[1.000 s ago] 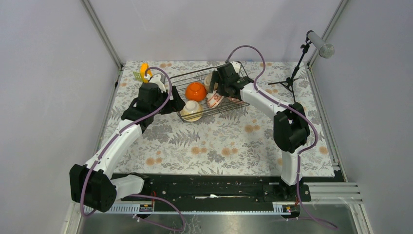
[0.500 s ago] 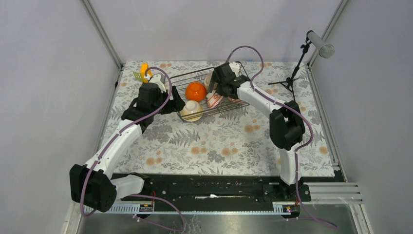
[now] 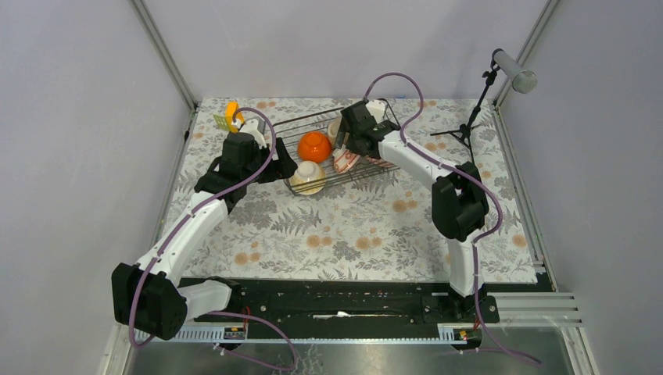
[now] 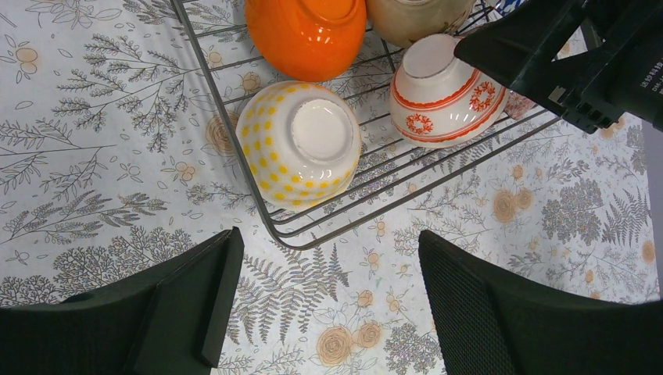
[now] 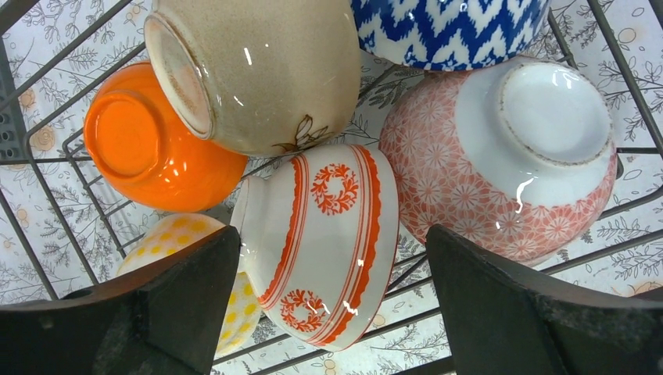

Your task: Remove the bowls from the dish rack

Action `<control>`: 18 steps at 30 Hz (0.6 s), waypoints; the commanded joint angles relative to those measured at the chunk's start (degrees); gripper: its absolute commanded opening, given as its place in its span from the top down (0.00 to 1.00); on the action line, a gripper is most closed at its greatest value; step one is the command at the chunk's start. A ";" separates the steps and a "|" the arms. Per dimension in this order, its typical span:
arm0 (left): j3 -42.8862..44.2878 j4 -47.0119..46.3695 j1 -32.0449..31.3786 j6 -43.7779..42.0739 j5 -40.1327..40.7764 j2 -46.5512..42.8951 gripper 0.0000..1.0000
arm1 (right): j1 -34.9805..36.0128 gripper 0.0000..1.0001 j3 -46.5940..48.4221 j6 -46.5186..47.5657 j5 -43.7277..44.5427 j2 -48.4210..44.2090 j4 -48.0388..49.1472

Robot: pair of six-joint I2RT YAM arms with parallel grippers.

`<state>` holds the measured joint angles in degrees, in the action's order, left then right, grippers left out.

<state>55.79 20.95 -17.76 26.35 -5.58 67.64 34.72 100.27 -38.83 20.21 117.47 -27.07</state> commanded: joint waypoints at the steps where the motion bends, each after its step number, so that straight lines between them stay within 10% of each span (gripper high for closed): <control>1: 2.04 -0.60 0.01 -0.84 0.31 -0.27 0.13 | 0.43 0.06 -1.85 -1.30 4.81 -3.69 -1.85; 18: 2.15 -0.54 0.01 -0.48 -0.26 -0.17 0.13 | 0.37 0.00 0.52 3.28 -0.32 -6.19 -1.54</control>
<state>55.79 20.95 -17.76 26.37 -5.61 67.64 34.83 96.62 -38.52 21.56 113.89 -28.25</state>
